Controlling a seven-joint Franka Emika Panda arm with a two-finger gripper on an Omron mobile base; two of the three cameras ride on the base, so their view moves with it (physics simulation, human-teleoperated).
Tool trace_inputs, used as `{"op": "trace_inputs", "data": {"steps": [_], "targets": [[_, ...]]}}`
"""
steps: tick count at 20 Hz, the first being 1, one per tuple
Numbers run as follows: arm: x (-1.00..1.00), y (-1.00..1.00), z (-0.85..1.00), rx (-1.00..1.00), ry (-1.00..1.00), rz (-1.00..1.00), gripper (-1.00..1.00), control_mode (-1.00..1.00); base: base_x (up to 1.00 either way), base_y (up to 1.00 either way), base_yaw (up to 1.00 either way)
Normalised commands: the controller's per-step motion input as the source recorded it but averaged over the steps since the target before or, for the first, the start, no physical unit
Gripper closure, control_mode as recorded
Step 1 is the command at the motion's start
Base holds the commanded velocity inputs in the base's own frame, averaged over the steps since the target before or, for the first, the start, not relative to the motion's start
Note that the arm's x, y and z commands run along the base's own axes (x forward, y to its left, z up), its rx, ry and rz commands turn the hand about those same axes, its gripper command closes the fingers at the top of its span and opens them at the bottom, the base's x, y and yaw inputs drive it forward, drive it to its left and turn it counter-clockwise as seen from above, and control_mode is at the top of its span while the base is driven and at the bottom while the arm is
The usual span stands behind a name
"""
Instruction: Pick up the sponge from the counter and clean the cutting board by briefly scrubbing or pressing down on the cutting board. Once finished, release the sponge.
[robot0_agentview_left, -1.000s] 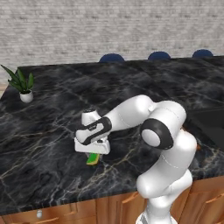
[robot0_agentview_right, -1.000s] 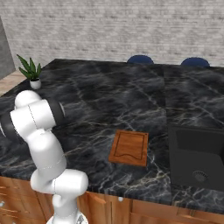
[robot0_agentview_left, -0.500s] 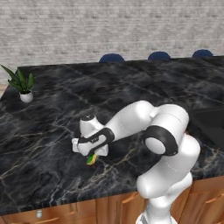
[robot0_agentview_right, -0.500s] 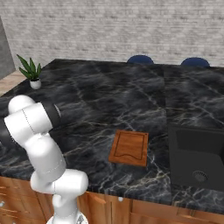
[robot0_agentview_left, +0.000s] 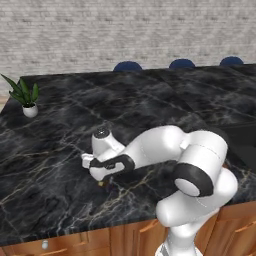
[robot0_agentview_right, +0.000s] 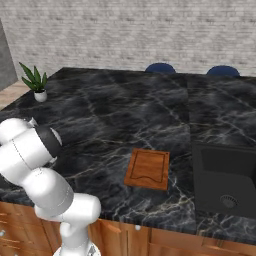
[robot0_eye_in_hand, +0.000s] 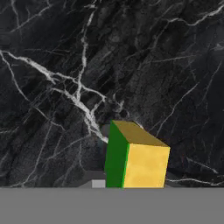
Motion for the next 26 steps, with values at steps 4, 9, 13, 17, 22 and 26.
{"op": "trace_inputs", "data": {"steps": [4,9,13,17,22,26], "targets": [[0.02,-0.16,0.51,0.01,0.00,0.00,1.00,-1.00,0.00,0.00,0.00],[0.00,-0.35,0.49,0.00,-0.02,0.00,1.00,-1.00,0.00,0.00,0.00],[-0.10,-0.63,0.36,0.00,-0.05,-0.05,1.00,-1.00,0.00,0.00,0.00],[-0.18,-0.83,0.25,0.01,-0.02,-0.14,1.00,-1.00,0.00,0.00,0.00],[-0.06,-1.00,0.16,0.10,0.06,-0.21,1.00,-1.00,0.00,0.00,0.00],[-0.14,-1.00,0.19,0.13,0.10,-0.28,1.00,-1.00,0.00,0.00,0.00]]}}
